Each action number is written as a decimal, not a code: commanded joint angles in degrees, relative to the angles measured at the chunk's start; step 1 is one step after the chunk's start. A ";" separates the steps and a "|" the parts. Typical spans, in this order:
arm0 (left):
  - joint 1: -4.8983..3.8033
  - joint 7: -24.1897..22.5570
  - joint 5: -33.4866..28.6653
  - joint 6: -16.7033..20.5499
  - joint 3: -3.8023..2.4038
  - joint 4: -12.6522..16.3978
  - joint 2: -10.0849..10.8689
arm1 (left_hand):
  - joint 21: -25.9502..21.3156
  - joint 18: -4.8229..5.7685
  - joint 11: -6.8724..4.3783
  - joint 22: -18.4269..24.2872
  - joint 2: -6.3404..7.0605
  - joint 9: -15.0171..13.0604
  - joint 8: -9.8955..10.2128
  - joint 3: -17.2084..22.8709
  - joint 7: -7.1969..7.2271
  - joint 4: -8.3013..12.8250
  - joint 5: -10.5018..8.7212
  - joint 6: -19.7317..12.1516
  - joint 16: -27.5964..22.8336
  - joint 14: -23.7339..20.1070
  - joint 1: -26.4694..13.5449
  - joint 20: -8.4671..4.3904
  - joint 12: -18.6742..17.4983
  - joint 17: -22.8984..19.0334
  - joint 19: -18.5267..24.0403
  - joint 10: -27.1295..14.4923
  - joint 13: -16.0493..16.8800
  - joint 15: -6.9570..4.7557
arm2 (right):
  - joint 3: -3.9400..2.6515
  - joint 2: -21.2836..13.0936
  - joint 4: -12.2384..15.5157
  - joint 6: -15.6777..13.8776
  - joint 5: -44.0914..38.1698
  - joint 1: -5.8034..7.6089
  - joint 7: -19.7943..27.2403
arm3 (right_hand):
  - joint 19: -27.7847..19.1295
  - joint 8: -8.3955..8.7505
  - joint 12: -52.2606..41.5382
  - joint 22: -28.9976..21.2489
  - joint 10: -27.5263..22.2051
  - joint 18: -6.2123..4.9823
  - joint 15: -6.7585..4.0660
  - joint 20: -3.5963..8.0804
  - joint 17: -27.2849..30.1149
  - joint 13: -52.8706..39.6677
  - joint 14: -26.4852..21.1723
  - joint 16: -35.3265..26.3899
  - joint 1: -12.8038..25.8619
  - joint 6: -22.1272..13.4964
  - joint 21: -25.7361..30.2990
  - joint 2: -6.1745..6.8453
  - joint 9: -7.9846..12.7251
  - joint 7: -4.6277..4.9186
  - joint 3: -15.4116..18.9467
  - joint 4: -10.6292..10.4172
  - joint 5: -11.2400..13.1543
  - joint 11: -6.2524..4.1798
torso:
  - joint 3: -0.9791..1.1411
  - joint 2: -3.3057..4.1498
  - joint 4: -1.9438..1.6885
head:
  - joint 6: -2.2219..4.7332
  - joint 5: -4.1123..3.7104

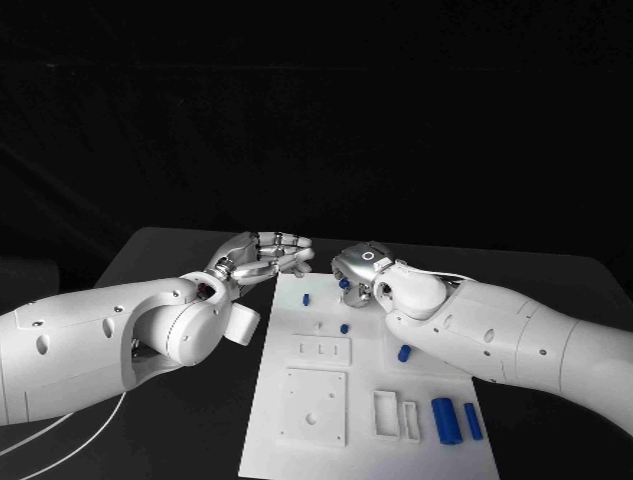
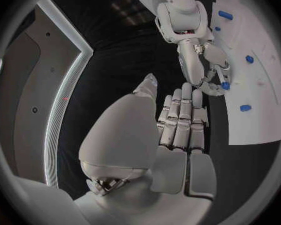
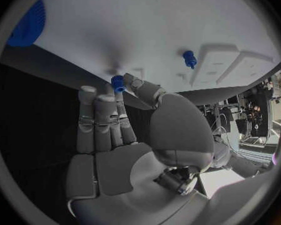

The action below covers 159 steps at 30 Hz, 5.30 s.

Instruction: Assemble the parts on the task board

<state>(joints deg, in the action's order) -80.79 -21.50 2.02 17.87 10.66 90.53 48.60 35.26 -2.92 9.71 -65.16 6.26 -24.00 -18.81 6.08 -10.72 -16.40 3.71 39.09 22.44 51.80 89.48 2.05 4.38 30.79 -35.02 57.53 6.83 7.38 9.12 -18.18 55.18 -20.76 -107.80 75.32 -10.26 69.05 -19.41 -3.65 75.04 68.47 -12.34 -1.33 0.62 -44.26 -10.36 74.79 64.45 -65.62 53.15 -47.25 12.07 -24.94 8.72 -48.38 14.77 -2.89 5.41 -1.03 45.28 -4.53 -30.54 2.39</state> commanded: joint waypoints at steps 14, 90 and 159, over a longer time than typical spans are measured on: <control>-0.23 -0.43 0.24 -0.23 -0.06 0.03 -0.04 | -0.18 -0.62 -0.07 0.09 0.40 -0.08 0.20 0.36 -1.35 -0.11 -0.18 -0.21 -0.35 0.05 0.01 -0.01 -0.33 0.13 0.48 0.34 0.09 0.41 | 0.04 -0.07 0.00 -2.08 1.12 -0.06 -0.18 | -0.24 0.26 -0.15 0.49 -0.73 -2.66 0.39 -0.09 0.34 0.19 0.02 -0.26 0.08 -0.58 0.38 0.24 0.17 0.23 0.15 -1.38 0.09 0.17 | 0.01 0.00 0.00 | 0.10 -0.05; -0.23 -1.05 0.40 -0.80 -0.03 -2.18 1.11 | -0.15 -0.64 -0.12 0.08 0.36 -0.26 -0.02 0.40 -1.45 -0.08 -0.19 0.38 -0.64 0.39 0.18 -0.06 -0.03 0.62 0.44 1.54 0.43 0.32 | -4.40 -14.42 2.42 11.04 23.49 1.43 6.08 | 1.30 4.15 -62.15 1.22 -3.71 -2.66 -3.54 2.49 -9.63 -56.38 -1.08 10.06 5.18 -7.69 -7.17 -1.13 1.22 -0.77 16.93 0.59 -6.49 -4.00 | 0.69 -0.78 1.41 | 0.75 -2.35; -0.23 -0.75 0.44 -0.96 -0.04 -1.29 1.52 | -0.16 -0.61 -0.10 0.10 0.35 -0.24 0.11 0.34 -1.44 -0.12 -0.19 0.24 -0.84 0.43 0.04 -0.07 -0.28 0.83 0.43 1.39 0.41 0.33 | -3.79 -11.58 -2.44 15.32 20.32 -1.58 6.69 | 0.12 3.32 -63.62 0.93 -5.02 -2.66 -3.44 1.99 -12.13 -54.39 -0.57 8.27 6.19 -6.30 -8.81 -2.68 1.37 -0.71 10.81 0.00 -5.71 -3.91 | 0.70 -0.88 1.39 | -1.08 -1.65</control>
<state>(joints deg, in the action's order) -80.85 -21.76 2.24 17.70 10.68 89.07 50.14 35.26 -2.60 9.61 -65.11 6.26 -24.19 -18.81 6.24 -10.72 -16.56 3.71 39.09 21.77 52.01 89.48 2.05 4.38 31.57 -35.02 58.86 7.17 7.57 4.65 -29.91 52.89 -9.98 -86.14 74.91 -3.35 69.48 -16.21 -66.94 75.03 63.87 -12.63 -4.79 2.67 -56.35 -64.79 74.12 73.10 -59.66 46.89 -55.90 9.12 -23.75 7.84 -37.78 14.81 -8.50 1.44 -0.34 44.37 -3.12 -31.57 0.74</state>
